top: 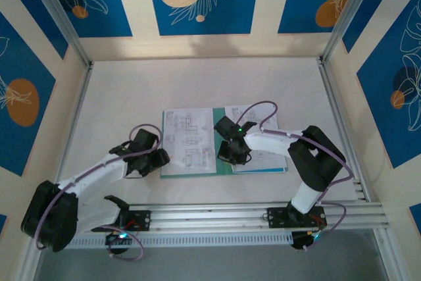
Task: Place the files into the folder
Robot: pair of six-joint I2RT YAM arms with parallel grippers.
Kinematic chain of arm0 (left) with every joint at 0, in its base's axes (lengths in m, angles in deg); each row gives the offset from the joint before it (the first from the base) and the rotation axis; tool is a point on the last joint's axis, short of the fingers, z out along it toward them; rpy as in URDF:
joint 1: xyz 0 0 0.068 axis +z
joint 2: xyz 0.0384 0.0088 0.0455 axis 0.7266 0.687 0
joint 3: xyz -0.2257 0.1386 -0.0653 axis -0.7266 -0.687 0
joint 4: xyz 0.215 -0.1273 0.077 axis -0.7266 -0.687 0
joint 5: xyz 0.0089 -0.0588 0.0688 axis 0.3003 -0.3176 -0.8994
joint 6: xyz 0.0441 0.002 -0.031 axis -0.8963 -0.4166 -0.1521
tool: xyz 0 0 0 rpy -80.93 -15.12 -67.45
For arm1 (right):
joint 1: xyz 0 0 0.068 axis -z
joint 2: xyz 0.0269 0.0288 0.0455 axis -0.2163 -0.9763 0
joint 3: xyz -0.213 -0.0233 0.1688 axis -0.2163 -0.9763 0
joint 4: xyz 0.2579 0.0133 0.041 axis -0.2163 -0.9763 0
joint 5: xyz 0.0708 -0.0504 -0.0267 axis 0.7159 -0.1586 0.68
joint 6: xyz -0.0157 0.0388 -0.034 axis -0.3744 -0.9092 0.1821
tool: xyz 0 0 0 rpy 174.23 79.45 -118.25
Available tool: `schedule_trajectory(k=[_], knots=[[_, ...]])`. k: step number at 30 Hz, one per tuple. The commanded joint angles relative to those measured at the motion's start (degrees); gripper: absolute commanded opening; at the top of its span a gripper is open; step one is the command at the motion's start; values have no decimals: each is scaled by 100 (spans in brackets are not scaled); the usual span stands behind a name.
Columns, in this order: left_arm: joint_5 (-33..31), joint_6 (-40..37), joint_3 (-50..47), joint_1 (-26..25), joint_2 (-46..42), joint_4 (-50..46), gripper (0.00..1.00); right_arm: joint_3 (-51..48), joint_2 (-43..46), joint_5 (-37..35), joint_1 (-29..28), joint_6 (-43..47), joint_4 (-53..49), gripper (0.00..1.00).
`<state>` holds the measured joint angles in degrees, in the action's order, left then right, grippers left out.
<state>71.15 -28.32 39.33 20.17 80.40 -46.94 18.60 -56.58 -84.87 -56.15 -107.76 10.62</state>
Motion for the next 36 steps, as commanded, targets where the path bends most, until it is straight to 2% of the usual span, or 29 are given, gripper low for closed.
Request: schedule_trajectory(k=[1,7,15,19,25,36], knots=[[295,-491,234,145,257,529,66,-304,-245,31,84,22,-110,4],[625,-789,365,148,783,1152,66,-410,-348,134,138,58,-14,3],[475,-759,452,117,838,662,66,-291,-352,130,107,37,-95,3],[490,-222,445,-186,434,202,66,-211,-349,82,78,23,-182,3],[-27,884,152,-829,-357,-455,68,-97,-399,62,36,-17,-251,2],[-287,1298,-39,-1262,-223,-501,68,-52,-461,29,8,-43,-302,2]])
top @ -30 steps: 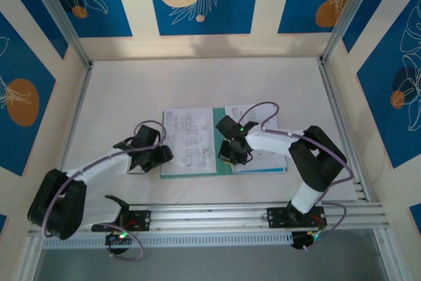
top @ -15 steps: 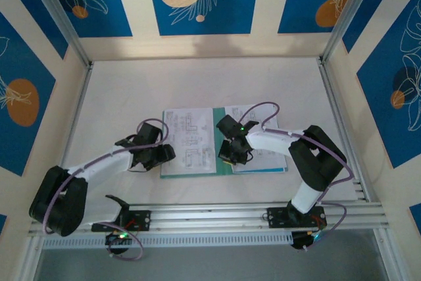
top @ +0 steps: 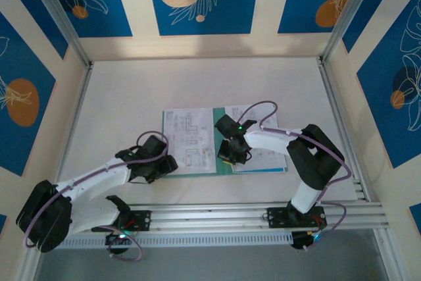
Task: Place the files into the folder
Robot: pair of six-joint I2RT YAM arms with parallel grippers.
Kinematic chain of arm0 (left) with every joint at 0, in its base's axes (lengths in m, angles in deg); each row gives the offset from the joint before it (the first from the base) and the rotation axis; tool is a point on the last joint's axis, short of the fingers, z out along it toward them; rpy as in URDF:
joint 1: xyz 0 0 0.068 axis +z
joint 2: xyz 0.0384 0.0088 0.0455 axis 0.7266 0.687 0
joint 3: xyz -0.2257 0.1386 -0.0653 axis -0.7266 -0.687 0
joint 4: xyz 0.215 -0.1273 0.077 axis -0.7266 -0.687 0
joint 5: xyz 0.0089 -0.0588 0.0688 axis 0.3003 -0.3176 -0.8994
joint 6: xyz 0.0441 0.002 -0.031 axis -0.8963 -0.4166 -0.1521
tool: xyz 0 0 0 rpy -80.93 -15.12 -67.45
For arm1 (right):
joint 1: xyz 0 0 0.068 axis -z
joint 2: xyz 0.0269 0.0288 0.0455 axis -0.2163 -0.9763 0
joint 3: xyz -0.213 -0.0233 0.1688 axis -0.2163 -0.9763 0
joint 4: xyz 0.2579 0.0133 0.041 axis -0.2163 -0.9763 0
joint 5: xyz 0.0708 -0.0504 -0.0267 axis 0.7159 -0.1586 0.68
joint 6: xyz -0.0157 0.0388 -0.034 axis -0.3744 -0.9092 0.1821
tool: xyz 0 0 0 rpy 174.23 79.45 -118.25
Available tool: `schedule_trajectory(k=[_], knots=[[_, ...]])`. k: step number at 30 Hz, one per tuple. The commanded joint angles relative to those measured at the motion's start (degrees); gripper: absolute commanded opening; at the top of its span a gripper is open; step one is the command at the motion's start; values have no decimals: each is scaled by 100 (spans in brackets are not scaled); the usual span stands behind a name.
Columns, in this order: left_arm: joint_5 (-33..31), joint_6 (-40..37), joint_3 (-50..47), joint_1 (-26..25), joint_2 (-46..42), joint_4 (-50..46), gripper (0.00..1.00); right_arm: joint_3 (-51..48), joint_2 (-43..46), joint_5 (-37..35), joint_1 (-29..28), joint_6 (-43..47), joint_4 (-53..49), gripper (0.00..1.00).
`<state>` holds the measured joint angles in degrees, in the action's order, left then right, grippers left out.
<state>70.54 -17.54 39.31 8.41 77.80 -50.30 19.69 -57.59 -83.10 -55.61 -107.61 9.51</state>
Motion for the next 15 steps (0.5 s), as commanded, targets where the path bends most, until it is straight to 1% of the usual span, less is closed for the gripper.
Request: schedule_trajectory(k=[1,5,15], knots=[[-231,233,-56,-94,37,-125,68,-161,-365,-145,-48,-52,-190,2],[-170,315,-182,-130,112,147,68,-169,-370,-143,-40,-55,-190,2],[-371,486,-163,-327,178,72,68,-196,-369,-112,-19,-48,-164,2]])
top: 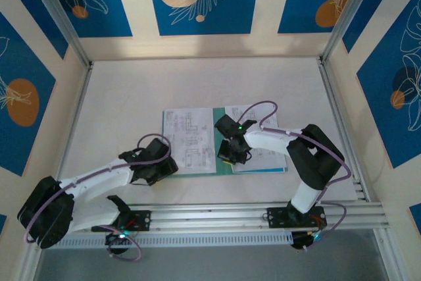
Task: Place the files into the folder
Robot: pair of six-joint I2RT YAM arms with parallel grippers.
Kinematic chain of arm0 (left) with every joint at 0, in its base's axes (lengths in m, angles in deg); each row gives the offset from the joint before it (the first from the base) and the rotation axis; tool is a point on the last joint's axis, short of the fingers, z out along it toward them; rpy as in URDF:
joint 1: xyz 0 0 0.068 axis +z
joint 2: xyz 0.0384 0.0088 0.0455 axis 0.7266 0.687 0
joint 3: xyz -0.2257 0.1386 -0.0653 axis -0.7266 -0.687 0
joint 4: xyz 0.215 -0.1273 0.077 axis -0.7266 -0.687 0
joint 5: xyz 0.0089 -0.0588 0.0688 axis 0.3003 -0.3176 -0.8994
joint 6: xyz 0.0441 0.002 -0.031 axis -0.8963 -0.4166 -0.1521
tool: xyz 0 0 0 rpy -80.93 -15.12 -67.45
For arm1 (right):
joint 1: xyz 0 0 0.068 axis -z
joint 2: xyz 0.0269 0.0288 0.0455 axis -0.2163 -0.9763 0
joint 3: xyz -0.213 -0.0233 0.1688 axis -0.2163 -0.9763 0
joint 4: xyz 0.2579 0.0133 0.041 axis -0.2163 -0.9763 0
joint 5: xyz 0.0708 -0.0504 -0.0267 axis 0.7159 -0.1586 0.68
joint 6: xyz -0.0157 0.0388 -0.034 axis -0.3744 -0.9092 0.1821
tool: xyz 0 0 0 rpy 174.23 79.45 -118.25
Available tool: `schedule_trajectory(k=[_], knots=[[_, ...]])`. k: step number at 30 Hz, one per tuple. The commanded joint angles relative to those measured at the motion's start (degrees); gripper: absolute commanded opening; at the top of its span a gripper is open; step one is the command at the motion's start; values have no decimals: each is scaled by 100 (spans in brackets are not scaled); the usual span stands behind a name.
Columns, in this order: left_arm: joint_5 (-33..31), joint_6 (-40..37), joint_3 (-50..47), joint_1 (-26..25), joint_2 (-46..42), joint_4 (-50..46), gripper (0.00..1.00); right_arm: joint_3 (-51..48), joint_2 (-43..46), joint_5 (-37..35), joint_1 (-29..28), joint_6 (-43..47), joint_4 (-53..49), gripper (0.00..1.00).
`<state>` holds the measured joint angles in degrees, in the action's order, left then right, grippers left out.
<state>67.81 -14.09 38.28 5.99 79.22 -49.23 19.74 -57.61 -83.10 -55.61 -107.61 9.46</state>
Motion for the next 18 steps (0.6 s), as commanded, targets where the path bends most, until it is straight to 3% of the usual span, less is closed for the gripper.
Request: schedule_trajectory(k=[1,8,18], knots=[[-86,148,-78,-88,48,25,68,-200,-369,-113,-23,-41,-160,2],[55,270,-504,-199,-137,1273,66,-243,-410,-70,0,-19,-118,2],[-129,349,-905,-362,-756,1739,59,-248,-471,-61,30,3,-109,2]])
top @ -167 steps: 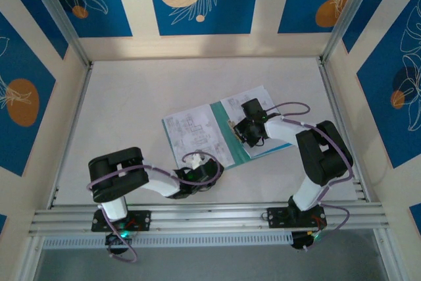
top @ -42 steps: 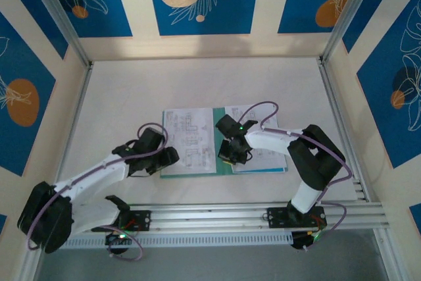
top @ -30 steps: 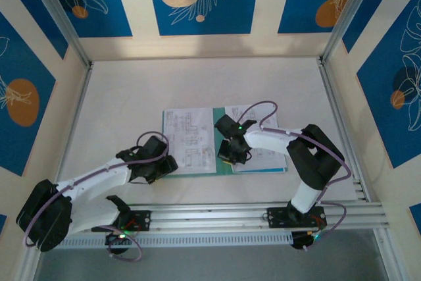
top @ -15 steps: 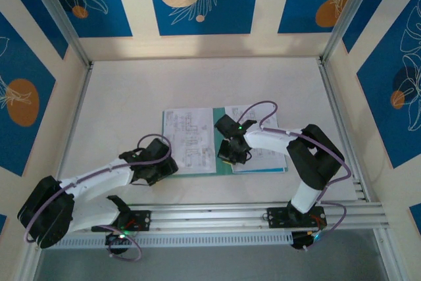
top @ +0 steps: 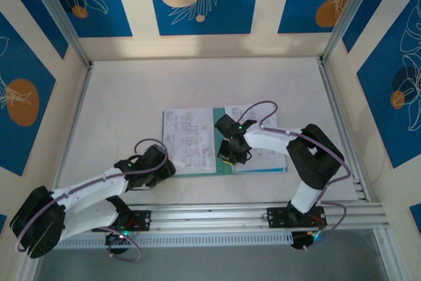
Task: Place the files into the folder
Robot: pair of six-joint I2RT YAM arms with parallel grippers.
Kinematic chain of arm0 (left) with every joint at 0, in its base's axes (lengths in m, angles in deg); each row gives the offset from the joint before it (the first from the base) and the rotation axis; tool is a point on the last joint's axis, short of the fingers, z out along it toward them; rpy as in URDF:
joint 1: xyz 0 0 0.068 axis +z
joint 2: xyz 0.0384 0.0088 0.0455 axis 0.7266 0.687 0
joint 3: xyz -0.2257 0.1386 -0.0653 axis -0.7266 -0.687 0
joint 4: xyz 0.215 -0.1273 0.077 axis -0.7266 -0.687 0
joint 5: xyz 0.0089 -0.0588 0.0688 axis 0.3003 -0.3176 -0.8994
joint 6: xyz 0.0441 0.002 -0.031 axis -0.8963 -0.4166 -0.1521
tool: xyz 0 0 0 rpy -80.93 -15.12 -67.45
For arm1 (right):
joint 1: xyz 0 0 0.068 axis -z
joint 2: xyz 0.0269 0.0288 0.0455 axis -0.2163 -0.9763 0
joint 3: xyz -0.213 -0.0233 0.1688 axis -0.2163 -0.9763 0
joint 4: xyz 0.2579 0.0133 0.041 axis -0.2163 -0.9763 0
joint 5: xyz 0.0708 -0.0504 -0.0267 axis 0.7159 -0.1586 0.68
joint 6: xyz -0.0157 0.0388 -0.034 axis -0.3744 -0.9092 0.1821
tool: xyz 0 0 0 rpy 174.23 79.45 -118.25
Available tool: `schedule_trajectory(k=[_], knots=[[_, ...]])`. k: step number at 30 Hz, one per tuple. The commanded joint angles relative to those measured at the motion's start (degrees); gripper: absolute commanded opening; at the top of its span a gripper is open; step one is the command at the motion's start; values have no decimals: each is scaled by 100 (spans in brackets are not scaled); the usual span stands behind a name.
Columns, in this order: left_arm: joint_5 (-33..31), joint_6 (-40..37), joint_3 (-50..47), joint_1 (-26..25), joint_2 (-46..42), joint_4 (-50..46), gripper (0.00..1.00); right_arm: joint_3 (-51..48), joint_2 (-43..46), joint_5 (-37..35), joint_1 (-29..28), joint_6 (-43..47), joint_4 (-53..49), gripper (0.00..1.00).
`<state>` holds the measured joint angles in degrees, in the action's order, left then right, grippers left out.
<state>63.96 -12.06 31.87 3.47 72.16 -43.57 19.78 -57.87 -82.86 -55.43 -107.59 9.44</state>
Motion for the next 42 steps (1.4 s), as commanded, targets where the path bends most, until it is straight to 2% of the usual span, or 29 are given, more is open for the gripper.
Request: schedule_trajectory(k=[1,8,25,28,33,37,42], knots=[[236,164,-337,-108,-132,1251,58,-257,-453,-76,14,1,-104,1],[196,167,-559,-124,-628,1407,55,-264,-502,-40,14,-4,-61,1],[112,187,-673,-149,-976,1360,42,-249,-521,-23,14,9,-52,1],[101,174,-680,-145,-961,1413,32,-258,-537,-8,9,9,-36,1],[28,118,-557,-191,-966,1249,8,-186,-527,13,22,76,-33,2],[-210,-4,-229,-270,-1012,658,0,152,-436,71,-50,331,-134,11],[-718,-88,368,-412,-1025,-423,0,653,-58,398,-88,458,-327,34]])
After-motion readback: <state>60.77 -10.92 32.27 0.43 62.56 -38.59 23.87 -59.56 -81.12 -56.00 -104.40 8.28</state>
